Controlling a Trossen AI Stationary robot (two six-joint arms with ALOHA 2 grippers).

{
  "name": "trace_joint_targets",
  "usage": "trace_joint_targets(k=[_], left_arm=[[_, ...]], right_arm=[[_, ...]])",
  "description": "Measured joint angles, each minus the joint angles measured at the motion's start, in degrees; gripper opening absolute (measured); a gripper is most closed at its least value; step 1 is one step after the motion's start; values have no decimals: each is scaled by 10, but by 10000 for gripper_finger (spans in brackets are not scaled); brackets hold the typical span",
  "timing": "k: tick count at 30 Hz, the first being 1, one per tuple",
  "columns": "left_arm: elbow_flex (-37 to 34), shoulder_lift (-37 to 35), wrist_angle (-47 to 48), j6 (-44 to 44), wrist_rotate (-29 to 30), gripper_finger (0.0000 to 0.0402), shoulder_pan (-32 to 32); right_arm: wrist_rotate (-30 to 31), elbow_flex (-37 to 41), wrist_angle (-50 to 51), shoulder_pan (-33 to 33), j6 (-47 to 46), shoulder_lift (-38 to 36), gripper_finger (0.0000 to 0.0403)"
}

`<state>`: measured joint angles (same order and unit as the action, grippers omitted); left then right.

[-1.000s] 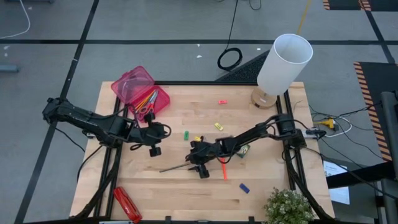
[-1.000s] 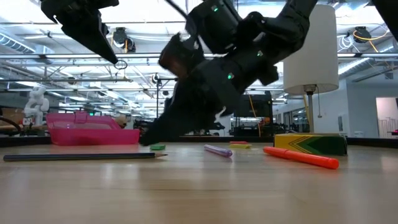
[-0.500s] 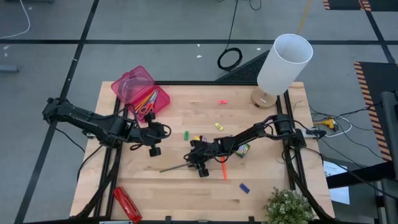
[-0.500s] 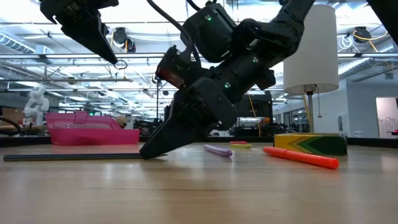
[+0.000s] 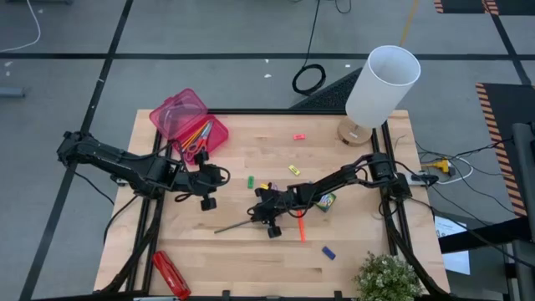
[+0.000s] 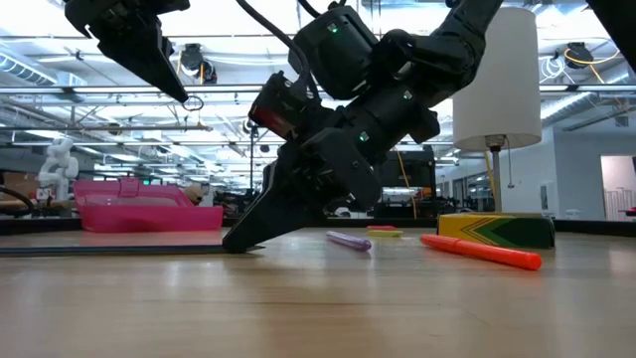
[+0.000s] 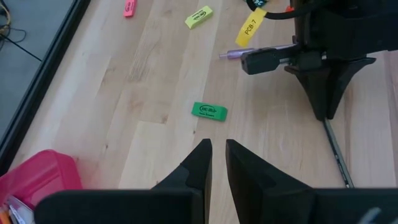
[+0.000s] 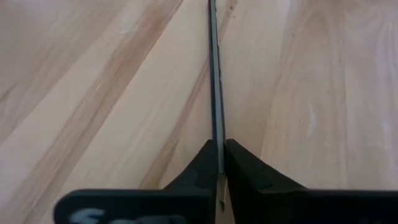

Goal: Pack school essentials
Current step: Put the black pencil into the pink supply box

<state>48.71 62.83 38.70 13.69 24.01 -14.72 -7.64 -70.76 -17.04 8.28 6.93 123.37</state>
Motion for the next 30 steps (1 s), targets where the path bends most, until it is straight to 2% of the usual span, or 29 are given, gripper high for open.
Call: trace_joint_targets(k=[8, 16, 25, 30], left_arm=[[0, 0, 0, 17, 0, 49, 0], [0, 0, 0, 54, 0, 52, 0], [0, 2, -43, 67, 0, 100, -17], [0, 2, -78, 55, 0, 138, -46]], right_arm=[[0, 1, 18, -1, 12, -14, 19], [1, 1, 54, -1, 25, -58, 16], [3, 1, 94, -2, 45, -89, 16], [15, 1, 144, -11, 43, -135, 16]])
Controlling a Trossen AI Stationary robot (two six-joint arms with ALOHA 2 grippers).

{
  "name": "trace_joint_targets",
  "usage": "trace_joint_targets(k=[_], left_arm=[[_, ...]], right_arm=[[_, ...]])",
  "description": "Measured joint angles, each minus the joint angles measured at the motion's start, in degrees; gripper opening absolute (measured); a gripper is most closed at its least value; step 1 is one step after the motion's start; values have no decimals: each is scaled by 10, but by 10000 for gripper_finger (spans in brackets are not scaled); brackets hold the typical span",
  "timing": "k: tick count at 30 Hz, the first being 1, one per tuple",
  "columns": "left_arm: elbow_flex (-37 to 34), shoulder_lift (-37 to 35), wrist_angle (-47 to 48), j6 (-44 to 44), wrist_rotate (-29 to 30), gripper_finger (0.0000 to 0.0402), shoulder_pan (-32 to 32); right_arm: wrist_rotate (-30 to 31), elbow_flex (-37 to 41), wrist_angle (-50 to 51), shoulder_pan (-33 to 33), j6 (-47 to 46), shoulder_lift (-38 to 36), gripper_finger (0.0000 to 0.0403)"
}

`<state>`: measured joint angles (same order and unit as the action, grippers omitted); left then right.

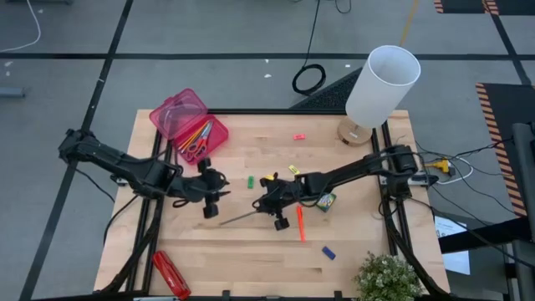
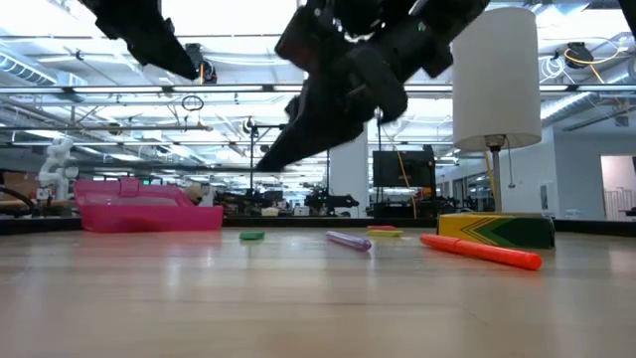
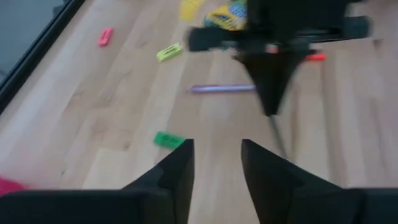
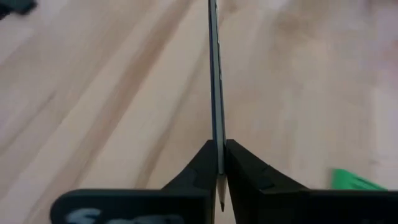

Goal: Pack school essentials
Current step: Put the black pencil into the pink supply box

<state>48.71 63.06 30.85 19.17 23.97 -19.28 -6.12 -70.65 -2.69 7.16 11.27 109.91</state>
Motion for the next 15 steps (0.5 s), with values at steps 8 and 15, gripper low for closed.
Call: trace_joint_targets(k=[8, 15], left_arm=[[0, 48, -19, -6, 6, 201, -16], [0, 91, -29, -8, -20, 214, 0]], right_arm=[[87, 0, 99, -1, -5, -68, 16], [125, 22, 126, -1, -11, -120, 15]])
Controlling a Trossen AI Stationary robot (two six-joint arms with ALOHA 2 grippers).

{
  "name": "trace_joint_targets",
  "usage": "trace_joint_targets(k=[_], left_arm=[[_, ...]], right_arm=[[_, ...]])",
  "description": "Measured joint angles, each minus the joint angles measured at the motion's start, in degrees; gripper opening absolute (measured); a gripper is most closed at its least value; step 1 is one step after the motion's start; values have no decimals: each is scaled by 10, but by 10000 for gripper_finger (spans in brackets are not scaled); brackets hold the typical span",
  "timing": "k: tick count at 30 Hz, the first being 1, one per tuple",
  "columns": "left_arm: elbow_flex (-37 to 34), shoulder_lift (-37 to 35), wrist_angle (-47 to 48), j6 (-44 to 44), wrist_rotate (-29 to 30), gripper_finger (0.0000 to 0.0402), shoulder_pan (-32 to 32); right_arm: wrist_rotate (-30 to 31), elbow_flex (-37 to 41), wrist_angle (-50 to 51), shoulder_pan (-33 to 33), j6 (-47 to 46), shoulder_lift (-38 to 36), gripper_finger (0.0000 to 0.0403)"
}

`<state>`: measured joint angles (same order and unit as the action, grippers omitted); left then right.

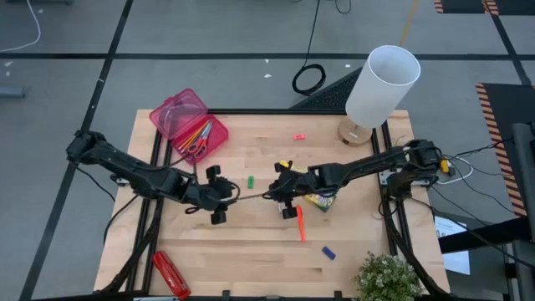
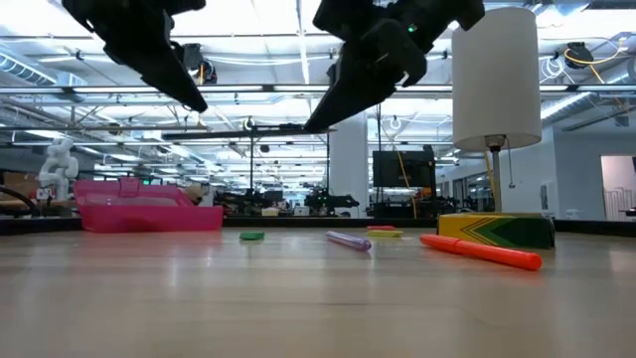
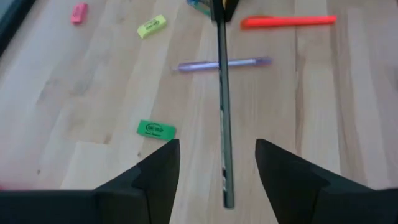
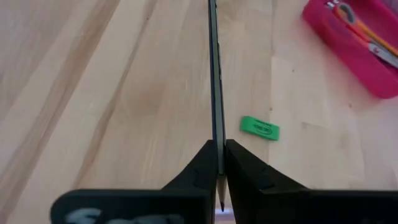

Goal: Pack school essentials
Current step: Put the black pencil into the pink supply box

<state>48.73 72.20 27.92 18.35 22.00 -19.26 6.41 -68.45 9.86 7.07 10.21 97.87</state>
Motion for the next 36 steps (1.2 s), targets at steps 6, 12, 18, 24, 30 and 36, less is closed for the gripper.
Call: trace_joint_targets(k=[6, 12, 18, 24, 30, 36], left_arm=[[0, 16, -4, 0, -12, 214, 14], [0, 16, -9, -3, -11, 214, 23], [0, 16, -14, -9, 0, 207, 23], [0, 11, -16, -20, 5, 144, 23], [0, 11, -13, -34, 5, 71, 23], [0, 8, -8, -42, 2, 16, 26]], right_arm=[[10, 25, -1, 0, -1, -42, 15], [26, 51, -6, 0, -1, -80, 15], [26, 59, -15, 0, -1, -88, 15], [26, 59, -16, 0, -1, -88, 15], [26, 59, -17, 0, -1, -88, 15], [28, 59, -17, 0, 2, -88, 17]])
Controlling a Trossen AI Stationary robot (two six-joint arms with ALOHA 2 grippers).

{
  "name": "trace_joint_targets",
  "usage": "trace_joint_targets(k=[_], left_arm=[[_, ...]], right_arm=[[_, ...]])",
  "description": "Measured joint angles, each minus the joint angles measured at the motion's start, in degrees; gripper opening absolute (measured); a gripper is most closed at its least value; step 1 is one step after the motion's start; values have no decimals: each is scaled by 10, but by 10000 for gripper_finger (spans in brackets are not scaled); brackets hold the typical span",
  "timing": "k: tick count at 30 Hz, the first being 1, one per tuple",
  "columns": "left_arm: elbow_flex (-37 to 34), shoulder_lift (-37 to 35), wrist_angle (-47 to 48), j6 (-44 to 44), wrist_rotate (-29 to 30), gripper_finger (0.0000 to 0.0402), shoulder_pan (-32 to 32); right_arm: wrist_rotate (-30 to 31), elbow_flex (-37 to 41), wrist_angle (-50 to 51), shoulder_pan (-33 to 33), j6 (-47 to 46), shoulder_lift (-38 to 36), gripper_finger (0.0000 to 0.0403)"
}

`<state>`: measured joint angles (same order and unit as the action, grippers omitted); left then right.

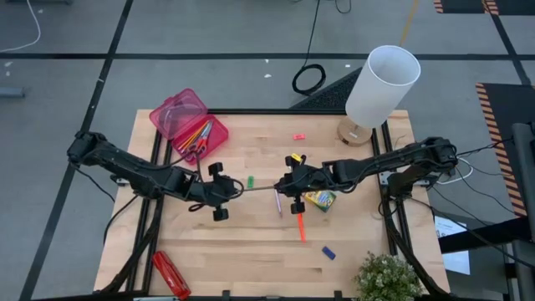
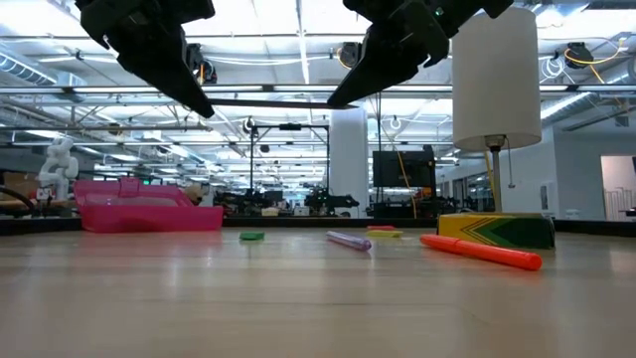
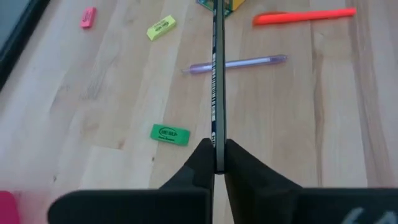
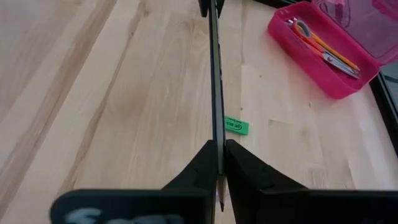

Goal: Pack school essentials
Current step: Put the black pencil into the pink supply box

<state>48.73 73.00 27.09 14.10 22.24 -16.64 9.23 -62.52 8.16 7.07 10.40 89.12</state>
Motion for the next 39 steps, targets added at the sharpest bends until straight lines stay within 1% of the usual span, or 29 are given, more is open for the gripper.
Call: trace_joint_targets(k=[2, 4, 6, 8, 13, 17, 19, 22, 24, 28, 31, 33, 35, 37, 39], left_arm=[[0, -1, 0, -1, 0, 16, 4], [0, -4, 3, 0, 0, 26, 5], [0, -6, 2, 2, 4, 36, 6], [0, -7, 8, 2, 5, 38, 6], [0, -13, 37, 10, 5, 15, 6], [0, -15, 56, 21, 5, 20, 6], [0, -18, 75, 30, 4, 29, 6], [0, -21, 100, 44, 5, 26, 6], [0, -26, 128, 57, 5, 16, 6], [0, -40, 166, 90, 10, 15, 9], [0, -53, 185, 111, 35, 22, 12], [0, -65, 227, 133, 51, 24, 15], [0, -75, 252, 156, 66, 21, 22], [0, -84, 297, 181, 70, 15, 31], [0, -91, 316, 200, 84, 14, 42]], right_arm=[[3, 0, 0, 0, 5, 0, 25], [16, 0, -3, 0, 8, 0, 41], [31, 0, -5, 1, 11, 0, 66], [41, 0, -5, 1, 11, 0, 96], [43, 0, -5, 1, 12, 0, 171], [50, 0, -6, 1, 5, 0, 214], [76, 0, -6, 2, 3, 0, 229], [105, 0, 2, 3, 2, 0, 243], [111, 0, 7, 4, 2, 0, 249], [117, 0, 21, 5, 1, 0, 251], [117, -1, 31, 5, -3, 0, 251], [116, -1, 43, 5, -7, 0, 251], [116, -1, 60, 8, -7, 0, 251], [115, -1, 71, 12, -8, 0, 251], [115, -1, 83, 17, -11, 0, 251]])
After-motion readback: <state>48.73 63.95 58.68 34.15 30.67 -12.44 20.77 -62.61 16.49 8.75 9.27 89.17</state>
